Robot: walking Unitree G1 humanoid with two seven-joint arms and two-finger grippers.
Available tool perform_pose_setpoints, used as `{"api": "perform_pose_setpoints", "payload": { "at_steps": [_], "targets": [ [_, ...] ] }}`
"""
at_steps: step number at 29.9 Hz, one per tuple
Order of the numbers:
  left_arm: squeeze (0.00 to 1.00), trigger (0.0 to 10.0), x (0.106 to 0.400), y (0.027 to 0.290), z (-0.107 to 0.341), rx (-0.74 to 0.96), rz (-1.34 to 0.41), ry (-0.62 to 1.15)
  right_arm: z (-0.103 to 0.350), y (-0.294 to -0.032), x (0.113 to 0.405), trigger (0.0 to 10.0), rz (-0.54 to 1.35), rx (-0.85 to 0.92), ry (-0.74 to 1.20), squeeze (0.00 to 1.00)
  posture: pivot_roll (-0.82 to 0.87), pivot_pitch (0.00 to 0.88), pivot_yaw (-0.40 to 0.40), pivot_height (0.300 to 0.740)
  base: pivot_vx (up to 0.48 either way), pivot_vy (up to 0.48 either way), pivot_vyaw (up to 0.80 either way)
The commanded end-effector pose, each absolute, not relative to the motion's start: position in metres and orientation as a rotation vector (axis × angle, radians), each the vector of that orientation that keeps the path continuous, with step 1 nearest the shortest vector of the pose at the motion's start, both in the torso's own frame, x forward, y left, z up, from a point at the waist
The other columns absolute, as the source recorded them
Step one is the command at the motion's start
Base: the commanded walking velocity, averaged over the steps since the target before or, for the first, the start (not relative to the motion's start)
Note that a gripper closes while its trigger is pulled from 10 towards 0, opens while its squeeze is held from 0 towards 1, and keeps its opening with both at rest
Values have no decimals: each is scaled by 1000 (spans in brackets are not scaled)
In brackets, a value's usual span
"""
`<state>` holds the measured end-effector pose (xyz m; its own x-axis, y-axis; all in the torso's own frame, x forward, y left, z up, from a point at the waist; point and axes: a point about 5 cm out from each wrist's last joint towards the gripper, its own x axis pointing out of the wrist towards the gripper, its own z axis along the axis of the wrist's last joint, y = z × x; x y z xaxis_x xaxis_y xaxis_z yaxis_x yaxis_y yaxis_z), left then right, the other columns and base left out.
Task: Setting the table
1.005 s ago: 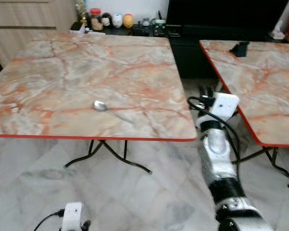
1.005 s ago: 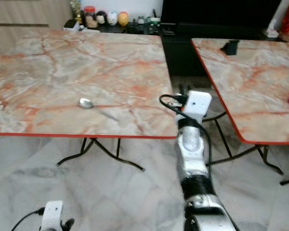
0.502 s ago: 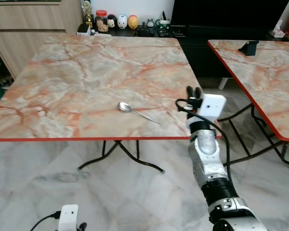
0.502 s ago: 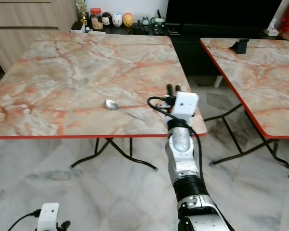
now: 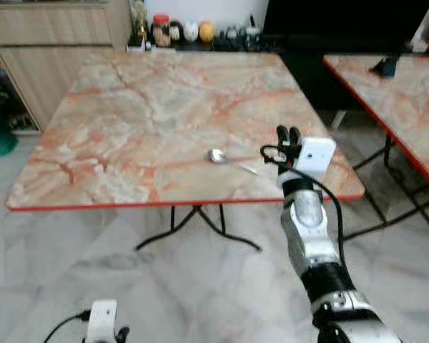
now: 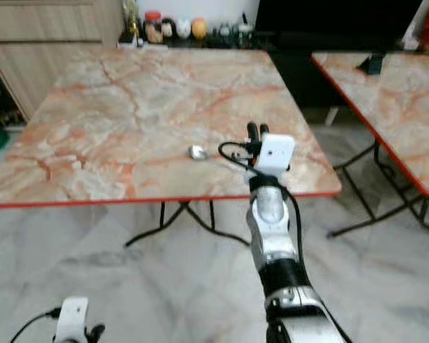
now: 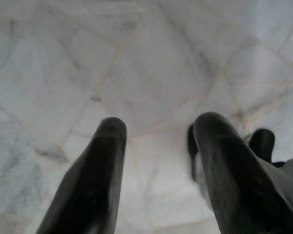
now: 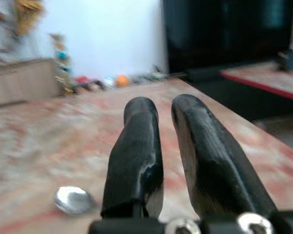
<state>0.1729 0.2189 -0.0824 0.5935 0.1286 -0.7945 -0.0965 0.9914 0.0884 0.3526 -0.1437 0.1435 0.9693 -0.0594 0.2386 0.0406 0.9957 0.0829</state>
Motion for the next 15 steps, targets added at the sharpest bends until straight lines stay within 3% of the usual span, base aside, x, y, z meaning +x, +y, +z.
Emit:
{"api": "perform_pose_setpoints", "payload": {
  "at_steps": [1,4,15],
  "targets": [
    [0,10000,169,221,-84,39,138,947,153,-139,355,10000,-38,87,-277,0,10,0,-39,740,0,337,0],
    [0,10000,169,221,-84,39,137,947,153,-139,355,10000,-37,87,-277,0,10,0,-39,740,0,331,0],
    [0,10000,171,220,-83,33,128,934,152,-139,355,10000,-37,84,-272,0,10,0,-42,740,0,0,0]
  ]
}}
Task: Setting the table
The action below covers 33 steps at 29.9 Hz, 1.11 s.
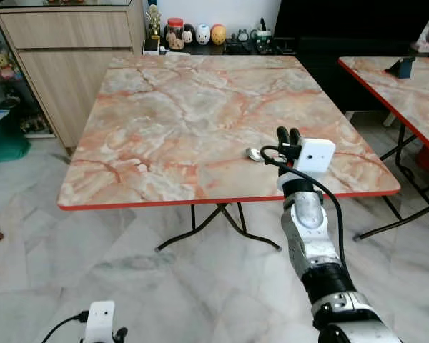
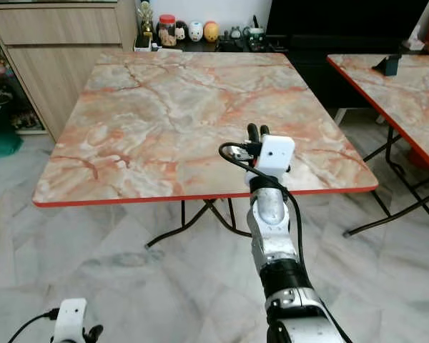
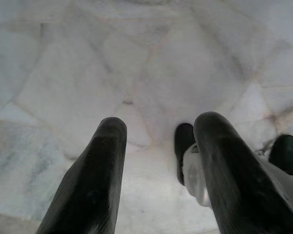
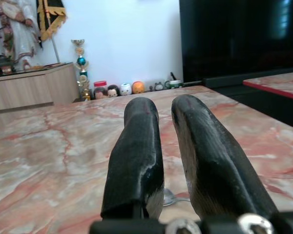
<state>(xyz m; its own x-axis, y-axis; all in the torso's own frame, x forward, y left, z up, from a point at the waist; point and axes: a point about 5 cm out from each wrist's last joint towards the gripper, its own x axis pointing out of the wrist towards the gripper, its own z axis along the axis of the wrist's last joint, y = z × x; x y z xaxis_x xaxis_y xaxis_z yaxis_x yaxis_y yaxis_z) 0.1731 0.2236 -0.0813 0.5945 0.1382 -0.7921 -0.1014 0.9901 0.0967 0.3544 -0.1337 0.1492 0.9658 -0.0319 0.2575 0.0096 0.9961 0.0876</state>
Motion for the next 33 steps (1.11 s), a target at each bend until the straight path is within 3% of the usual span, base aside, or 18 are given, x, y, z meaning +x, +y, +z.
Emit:
{"api": "perform_pose_setpoints", "payload": {
  "at_steps": [1,14,19,29,33],
  "targets": [
    [0,10000,171,220,-83,36,127,938,152,-139,355,10000,-36,84,-271,0,10,0,-42,740,0,0,0],
    [0,10000,171,220,-83,26,133,939,153,-137,355,10000,-15,41,-273,0,9,0,-41,740,0,0,0],
    [0,10000,172,220,-83,32,124,934,152,-136,355,10000,-16,57,-271,0,9,0,-41,740,319,0,696],
    [0,10000,172,220,-83,38,115,938,151,-138,355,10000,-25,53,-268,0,10,0,-42,740,332,0,0],
    [0,10000,169,214,-81,37,88,846,151,-137,355,10000,-23,51,-266,0,10,0,-42,740,330,0,0]
  ]
}}
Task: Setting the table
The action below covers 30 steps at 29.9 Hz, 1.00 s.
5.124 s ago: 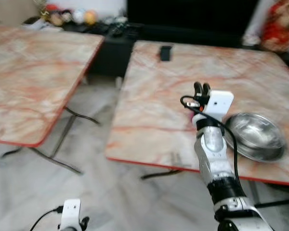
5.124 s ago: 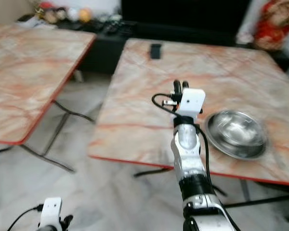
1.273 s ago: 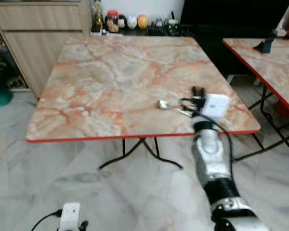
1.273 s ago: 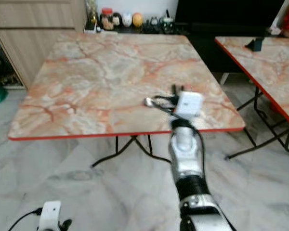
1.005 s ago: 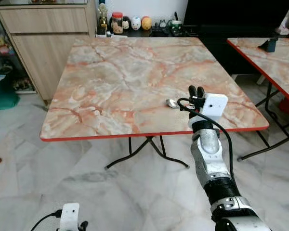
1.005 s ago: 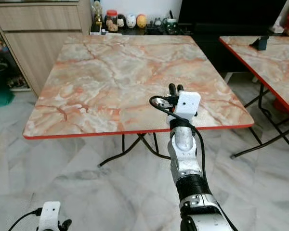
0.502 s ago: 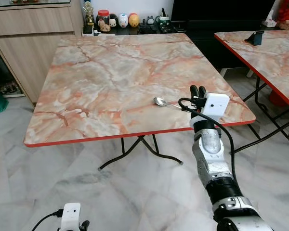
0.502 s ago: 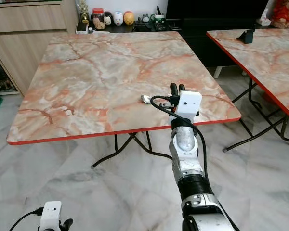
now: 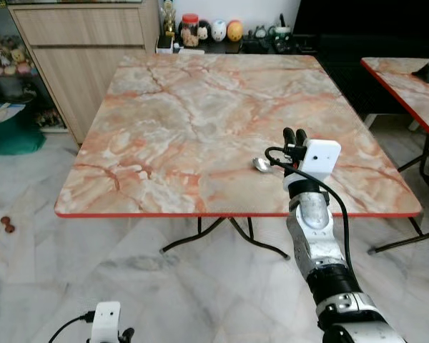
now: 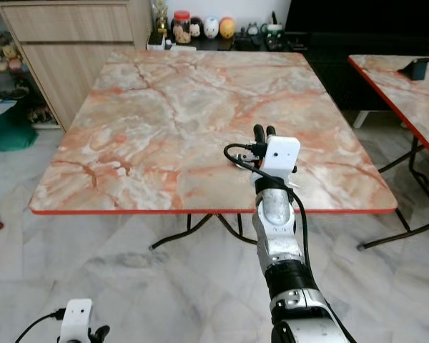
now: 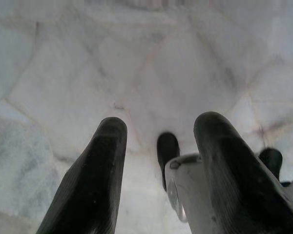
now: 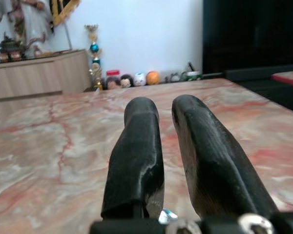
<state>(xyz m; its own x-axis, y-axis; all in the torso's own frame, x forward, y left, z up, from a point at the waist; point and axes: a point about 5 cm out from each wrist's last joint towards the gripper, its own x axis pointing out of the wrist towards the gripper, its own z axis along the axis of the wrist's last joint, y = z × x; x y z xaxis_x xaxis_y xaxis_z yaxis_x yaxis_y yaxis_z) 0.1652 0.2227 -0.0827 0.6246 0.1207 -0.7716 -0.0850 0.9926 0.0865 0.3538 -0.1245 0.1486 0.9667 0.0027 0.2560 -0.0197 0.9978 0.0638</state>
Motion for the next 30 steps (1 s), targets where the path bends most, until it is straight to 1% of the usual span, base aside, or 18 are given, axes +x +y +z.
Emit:
{"api": "perform_pose_setpoints", "payload": {
  "at_steps": [1,6,13,16,18,22,26,29,30],
  "targets": [
    [0,10000,170,214,-80,37,86,836,151,-137,355,10000,-22,51,-266,0,10,0,-42,740,330,0,0],
    [0,10000,170,214,-80,44,83,836,151,-137,355,10000,-22,50,-266,0,8,0,-42,740,325,0,0],
    [0,10000,163,218,-84,52,92,875,149,-140,353,10000,-22,42,-265,0,6,0,-44,740,0,0,0],
    [0,10000,161,219,-85,54,88,882,145,-150,350,10000,-35,25,-254,0,2,0,-45,740,0,0,0],
    [0,10000,154,222,-88,54,97,920,143,-158,348,10000,-45,5,-246,0,-1,0,-45,740,0,0,0],
    [0,10000,151,224,-89,53,101,937,141,-166,347,10000,-43,-8,-238,0,-1,0,-45,740,0,0,0],
    [0,10000,150,226,-89,50,106,949,141,-177,346,10000,-12,-41,-221,0,-4,0,-47,740,0,0,0],
    [0,10000,148,226,-90,47,111,958,140,-182,346,10000,67,-83,-196,0,-4,0,-46,740,0,0,0],
    [0,10000,146,225,-91,46,114,965,139,-185,345,10000,138,-139,-178,0,-4,0,-46,740,0,0,0]
  ]
}}
